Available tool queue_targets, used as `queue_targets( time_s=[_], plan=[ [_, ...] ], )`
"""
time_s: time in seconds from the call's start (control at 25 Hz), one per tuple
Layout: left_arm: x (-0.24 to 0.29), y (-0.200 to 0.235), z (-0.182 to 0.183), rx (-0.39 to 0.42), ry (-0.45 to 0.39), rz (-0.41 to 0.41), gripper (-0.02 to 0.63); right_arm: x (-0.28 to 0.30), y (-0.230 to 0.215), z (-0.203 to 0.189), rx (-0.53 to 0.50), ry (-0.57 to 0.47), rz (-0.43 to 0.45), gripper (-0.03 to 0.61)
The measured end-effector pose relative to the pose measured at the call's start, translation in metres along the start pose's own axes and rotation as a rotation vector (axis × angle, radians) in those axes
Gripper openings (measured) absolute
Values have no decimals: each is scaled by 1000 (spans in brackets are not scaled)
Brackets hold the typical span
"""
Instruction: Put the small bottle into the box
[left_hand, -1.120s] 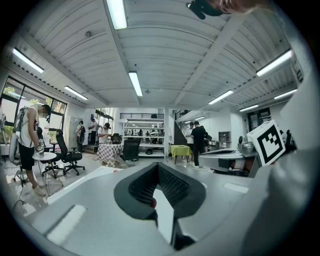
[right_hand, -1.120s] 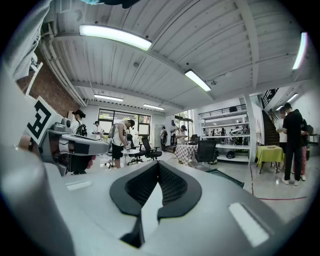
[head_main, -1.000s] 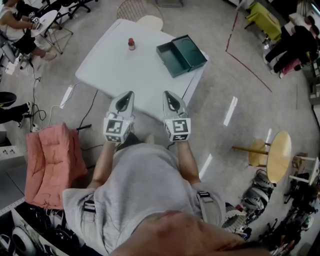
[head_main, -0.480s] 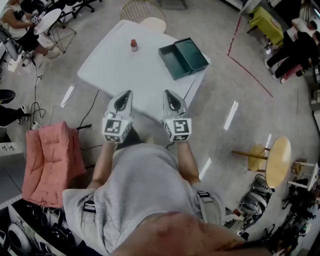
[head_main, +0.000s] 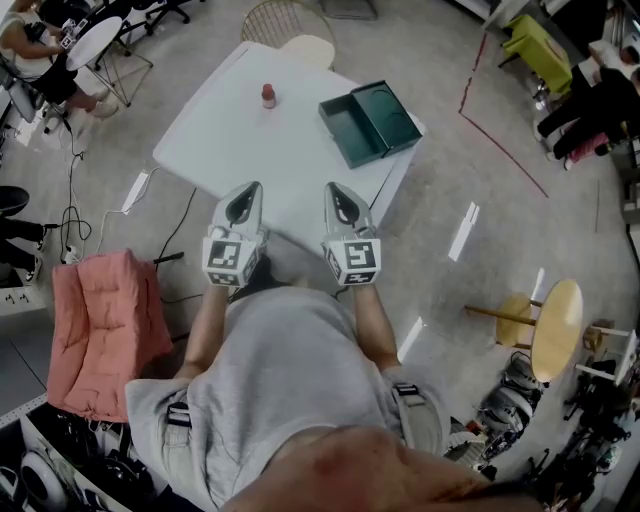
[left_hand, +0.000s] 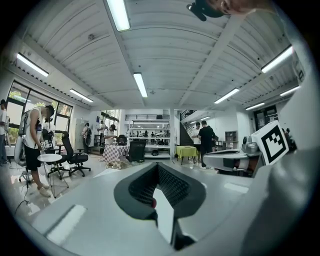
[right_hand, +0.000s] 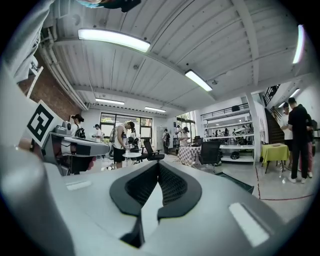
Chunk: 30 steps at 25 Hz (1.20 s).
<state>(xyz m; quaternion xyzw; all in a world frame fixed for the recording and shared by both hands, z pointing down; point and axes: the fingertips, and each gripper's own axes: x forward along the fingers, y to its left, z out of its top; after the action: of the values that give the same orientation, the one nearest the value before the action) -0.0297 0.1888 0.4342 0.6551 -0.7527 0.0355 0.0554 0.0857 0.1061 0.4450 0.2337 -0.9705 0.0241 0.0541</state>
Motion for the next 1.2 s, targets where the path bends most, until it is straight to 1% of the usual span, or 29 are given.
queue_targets(
  time_s=[0.2, 0.4, 0.84, 1.0, 1.2],
  plan=[
    [36, 25, 8, -1, 1, -26, 11, 39, -9, 1, 9, 1, -7, 3],
    [72, 57, 15, 4, 16, -43, 11, 82, -17, 14, 33, -3, -22, 3],
    [150, 127, 40, -4, 26, -108, 12, 172, -41, 35, 59, 13, -93, 3],
    [176, 151, 38, -2, 36, -142, 12, 203, -46, 37, 62, 22, -124, 3],
    [211, 179, 31, -17, 55, -192, 12, 239, -50, 34, 62, 46, -169, 3]
  ],
)
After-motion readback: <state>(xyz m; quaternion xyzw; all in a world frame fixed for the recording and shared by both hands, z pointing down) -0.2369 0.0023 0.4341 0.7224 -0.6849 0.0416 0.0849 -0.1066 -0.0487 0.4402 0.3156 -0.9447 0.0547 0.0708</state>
